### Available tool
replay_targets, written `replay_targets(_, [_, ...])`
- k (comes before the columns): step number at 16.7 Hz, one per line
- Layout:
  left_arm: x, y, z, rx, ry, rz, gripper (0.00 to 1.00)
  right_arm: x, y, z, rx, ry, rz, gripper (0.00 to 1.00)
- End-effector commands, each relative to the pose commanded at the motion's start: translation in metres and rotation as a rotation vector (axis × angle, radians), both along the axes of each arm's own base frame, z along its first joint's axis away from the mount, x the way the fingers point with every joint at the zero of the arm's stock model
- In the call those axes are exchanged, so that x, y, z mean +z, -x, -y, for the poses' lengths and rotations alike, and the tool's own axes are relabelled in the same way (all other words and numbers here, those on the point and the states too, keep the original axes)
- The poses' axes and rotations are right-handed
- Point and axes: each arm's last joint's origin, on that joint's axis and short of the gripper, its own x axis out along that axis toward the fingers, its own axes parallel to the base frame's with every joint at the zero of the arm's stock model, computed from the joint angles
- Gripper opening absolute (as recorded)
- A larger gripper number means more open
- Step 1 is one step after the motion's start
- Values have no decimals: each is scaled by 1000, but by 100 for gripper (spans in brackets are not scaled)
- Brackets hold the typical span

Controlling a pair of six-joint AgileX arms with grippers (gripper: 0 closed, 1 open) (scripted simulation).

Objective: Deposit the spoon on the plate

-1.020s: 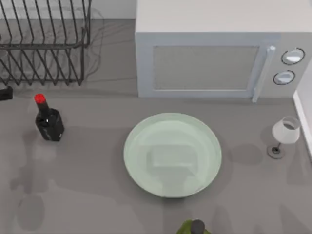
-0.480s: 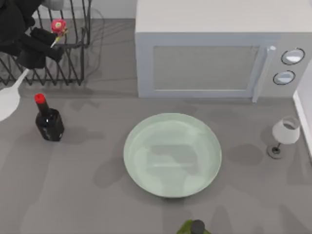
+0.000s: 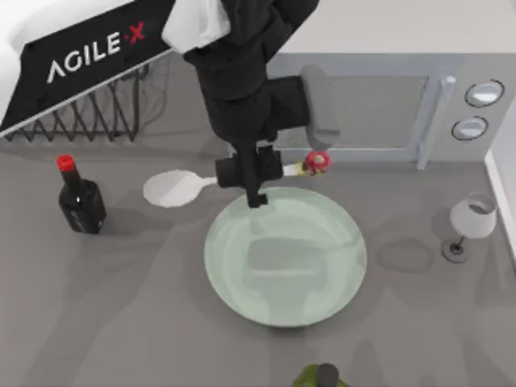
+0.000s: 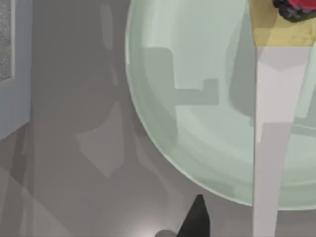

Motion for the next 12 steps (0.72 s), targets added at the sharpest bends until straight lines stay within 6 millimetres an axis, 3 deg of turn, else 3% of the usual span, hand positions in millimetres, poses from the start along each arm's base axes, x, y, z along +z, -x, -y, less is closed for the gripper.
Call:
replay_targets(2, [-35,8,27,-84,-66,-55,0,0,0,0,0,0,0,100])
replay_targets(4, [-54,15,40,-120,-106,-85,0,0,0,0,0,0,0,100])
replay_targets(12, [-55,17,40,-125,-110,-93,0,0,0,0,0,0,0,100])
